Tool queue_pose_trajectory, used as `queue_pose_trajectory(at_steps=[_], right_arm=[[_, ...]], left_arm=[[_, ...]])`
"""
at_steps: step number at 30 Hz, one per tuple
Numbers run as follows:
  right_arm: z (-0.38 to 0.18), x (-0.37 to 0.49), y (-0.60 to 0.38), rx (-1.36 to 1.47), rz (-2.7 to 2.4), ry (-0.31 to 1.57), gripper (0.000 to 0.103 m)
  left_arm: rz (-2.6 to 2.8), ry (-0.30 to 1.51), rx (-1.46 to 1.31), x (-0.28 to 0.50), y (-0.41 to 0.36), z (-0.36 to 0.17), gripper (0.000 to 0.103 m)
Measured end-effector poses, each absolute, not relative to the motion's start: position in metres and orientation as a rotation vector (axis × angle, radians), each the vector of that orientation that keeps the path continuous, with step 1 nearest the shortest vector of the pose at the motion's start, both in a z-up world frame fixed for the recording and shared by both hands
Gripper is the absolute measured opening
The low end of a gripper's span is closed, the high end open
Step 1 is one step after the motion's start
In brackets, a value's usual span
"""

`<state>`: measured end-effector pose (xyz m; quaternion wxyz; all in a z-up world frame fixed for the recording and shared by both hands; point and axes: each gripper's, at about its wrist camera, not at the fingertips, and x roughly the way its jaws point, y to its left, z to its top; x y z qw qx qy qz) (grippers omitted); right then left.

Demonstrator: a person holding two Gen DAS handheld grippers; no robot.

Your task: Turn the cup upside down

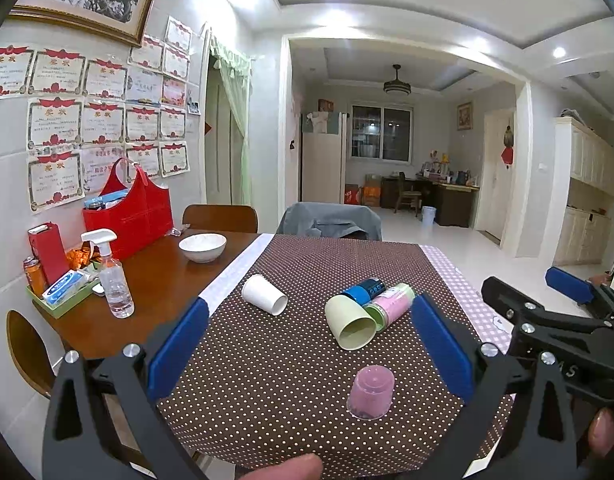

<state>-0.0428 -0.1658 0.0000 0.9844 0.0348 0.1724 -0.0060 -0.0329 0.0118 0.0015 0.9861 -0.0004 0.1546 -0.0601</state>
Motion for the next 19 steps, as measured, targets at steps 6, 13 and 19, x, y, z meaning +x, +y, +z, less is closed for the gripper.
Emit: queue_pose_trajectory(at_steps=[6, 13, 19], right_arm=[[-0.0008, -0.0404, -0.1641, 0.068, -0.009, 0.353, 0.097], [-0.0030, -0.0387, -0.1635, 0.072, -0.002, 0.362, 0.097], [-0.0030, -0.0387, -0.1627, 0.072, -0.004, 0.359, 0.097]], left_arm=[[-0.137, 0.324, 0.000, -0.0302, 0.0104, -0.0019, 0.099], [-0.131, 0.331, -0.001, -0.0297, 0.0092, -0.0031, 0.099], [-0.124, 0.342, -0.014, -0.0277, 0.0116, -0.0031, 0.099]])
